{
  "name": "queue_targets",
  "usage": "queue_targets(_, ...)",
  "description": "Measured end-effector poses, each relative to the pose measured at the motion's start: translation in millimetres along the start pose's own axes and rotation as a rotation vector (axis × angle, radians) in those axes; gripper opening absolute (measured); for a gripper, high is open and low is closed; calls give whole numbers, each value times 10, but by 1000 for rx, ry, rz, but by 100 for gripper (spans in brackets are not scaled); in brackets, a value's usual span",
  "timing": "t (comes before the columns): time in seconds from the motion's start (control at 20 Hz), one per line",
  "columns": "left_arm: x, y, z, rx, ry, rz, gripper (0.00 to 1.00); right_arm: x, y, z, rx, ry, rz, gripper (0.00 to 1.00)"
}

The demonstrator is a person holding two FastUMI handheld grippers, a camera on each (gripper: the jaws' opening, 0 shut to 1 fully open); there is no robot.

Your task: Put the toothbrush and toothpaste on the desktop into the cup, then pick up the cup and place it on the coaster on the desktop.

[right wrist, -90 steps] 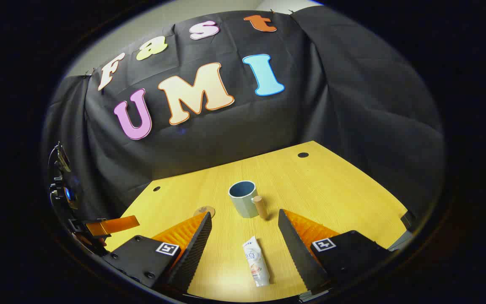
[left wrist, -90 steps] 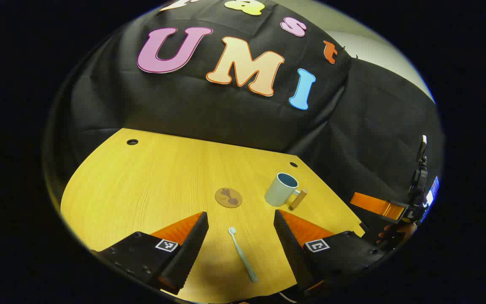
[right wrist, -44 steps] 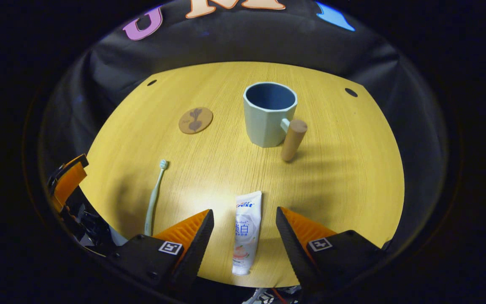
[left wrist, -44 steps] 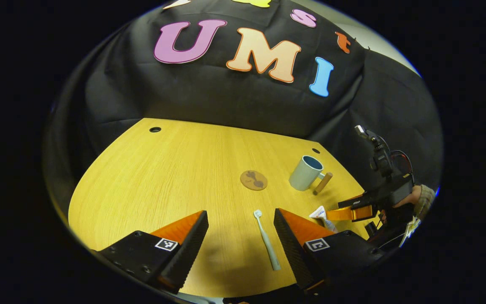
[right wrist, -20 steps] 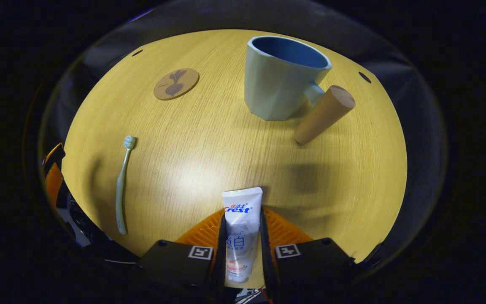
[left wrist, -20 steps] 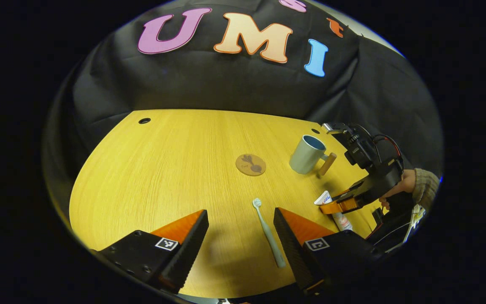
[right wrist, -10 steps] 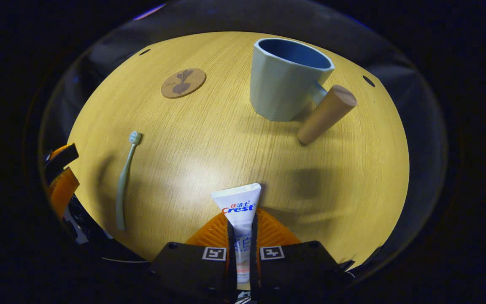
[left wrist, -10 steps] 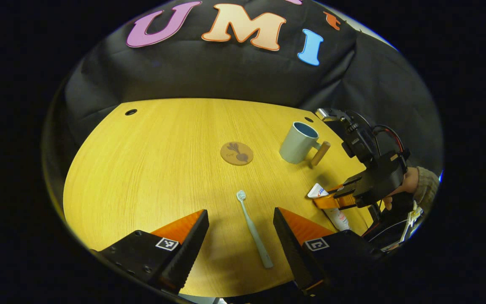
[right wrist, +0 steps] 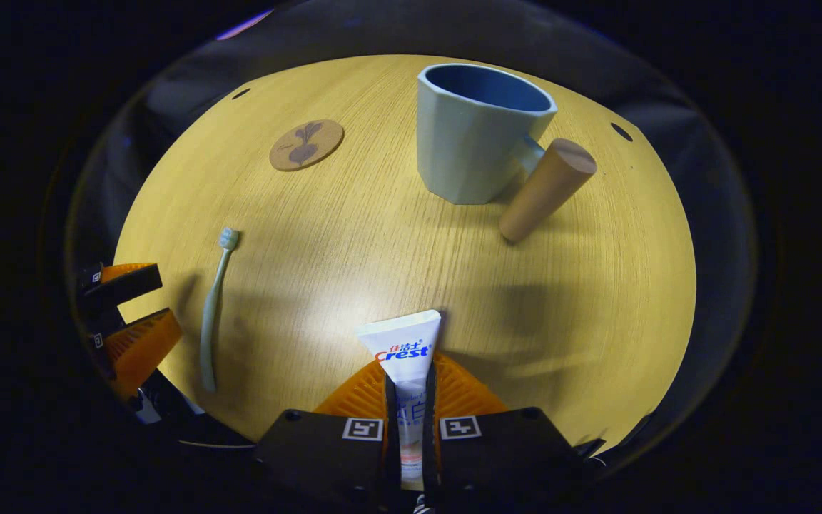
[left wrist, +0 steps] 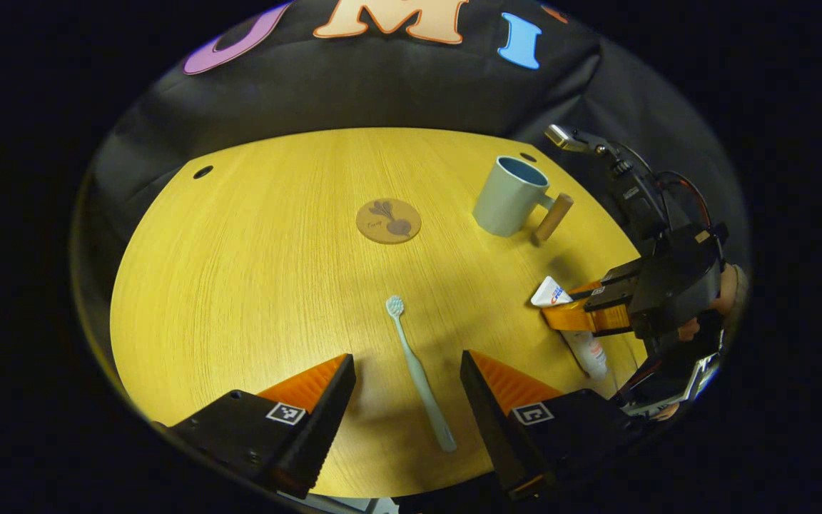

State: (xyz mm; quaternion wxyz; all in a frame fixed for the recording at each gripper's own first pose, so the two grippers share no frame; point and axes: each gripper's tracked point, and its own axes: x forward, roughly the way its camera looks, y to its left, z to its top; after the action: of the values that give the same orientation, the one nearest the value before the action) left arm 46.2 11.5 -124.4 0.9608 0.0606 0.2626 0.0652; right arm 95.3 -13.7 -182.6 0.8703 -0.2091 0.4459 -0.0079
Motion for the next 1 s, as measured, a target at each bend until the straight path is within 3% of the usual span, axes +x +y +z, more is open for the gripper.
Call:
queue_targets(0.25, 137, 62, -71, -21, 132, 68, 90, 4, 0, 2, 5, -17, 19, 14)
queue_targets(0.6, 278, 59, -163, -35, 246, 107, 84, 2, -2, 3, 34, -42, 70, 15)
queue_targets(0.75, 337, 7, -175, -22, 273, 119, 72, 1, 6, -5, 43, -40, 98, 15)
queue_targets(1.0, 391, -14, -212, -47, 308, 145, 67, 0, 14, -2, 70, -35, 140, 15)
